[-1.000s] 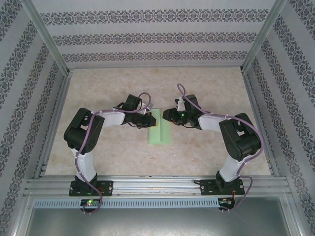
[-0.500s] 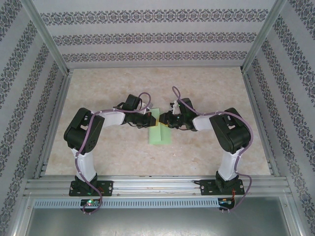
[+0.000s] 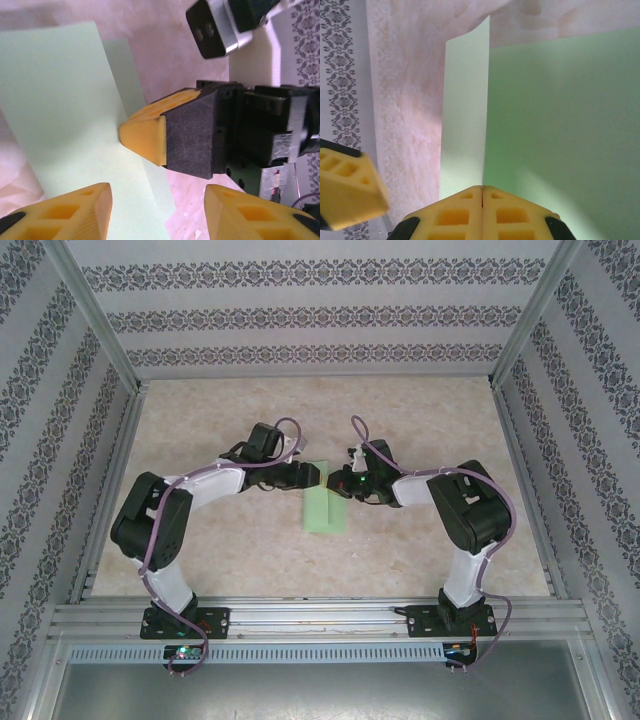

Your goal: Fold a paper plane with a square sheet of paper (fold left side to right side)

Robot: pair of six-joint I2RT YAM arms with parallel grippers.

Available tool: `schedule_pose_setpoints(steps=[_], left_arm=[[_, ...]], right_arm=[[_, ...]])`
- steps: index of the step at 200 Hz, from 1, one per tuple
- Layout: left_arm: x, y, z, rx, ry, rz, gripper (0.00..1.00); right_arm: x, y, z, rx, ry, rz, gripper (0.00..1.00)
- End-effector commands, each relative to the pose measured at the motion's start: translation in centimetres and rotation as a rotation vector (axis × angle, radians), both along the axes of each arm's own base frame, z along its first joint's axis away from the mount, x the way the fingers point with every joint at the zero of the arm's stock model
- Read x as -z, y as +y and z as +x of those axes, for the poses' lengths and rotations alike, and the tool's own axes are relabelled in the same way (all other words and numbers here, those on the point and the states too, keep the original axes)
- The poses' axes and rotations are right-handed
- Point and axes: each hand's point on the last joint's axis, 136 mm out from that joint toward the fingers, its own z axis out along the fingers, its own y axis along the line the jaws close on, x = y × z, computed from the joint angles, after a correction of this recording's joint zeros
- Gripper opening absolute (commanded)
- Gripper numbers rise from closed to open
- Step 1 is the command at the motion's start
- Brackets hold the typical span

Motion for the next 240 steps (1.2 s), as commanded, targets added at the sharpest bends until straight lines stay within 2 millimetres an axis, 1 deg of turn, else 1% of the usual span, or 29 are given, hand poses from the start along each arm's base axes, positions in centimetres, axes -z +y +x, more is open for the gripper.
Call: schedule_pose_setpoints(steps=[1,17,48,105,125,149,168,204,224,240], left_arm=[[1.8,1.3,-1.0,-0.016,0.021,0.112,0.56],[2.8,1.5,-1.1,-0.022,0.048,0.131,0.58],[4.4,1.4,-1.3,-0.027,0.095,0.138,0.6],[5.7,0.1,-0.9,-0.017,0.133,0.131,0.63],[6.3,-0.5,-1.0,-0.011,0.155,0.128,0.63],[6.5,-1.0,-0.8,-0.008,0.161,0.127,0.61],[6.8,-1.2,-0.7,-0.005,0.169,0.134,0.59],[8.0,-1.4,-1.0,-0.001,0.19,0.169,0.5],[8.7,-1.3,-1.2,-0.001,0.203,0.2,0.43],[9.3,-0.9,-1.5,-0.003,0.216,0.24,0.41]], right_arm=[[0.0,-1.1,0.1,0.025,-0.032,-0.058,0.0],[0.1,-1.5,0.1,0.035,-0.04,-0.084,0.0],[0.4,-2.2,-0.1,0.046,-0.042,-0.142,0.0],[0.8,-3.0,-0.4,0.057,-0.038,-0.216,0.0],[0.8,-3.1,-0.5,0.058,-0.042,-0.228,0.0],[0.9,-3.2,-0.6,0.053,-0.041,-0.238,0.0],[0.8,-3.2,-0.6,0.052,-0.042,-0.238,0.0],[0.9,-3.1,-0.7,0.048,-0.038,-0.239,0.0],[1.0,-3.1,-0.7,0.046,-0.036,-0.24,0.0],[0.9,-3.2,-0.8,0.049,-0.036,-0.243,0.04]])
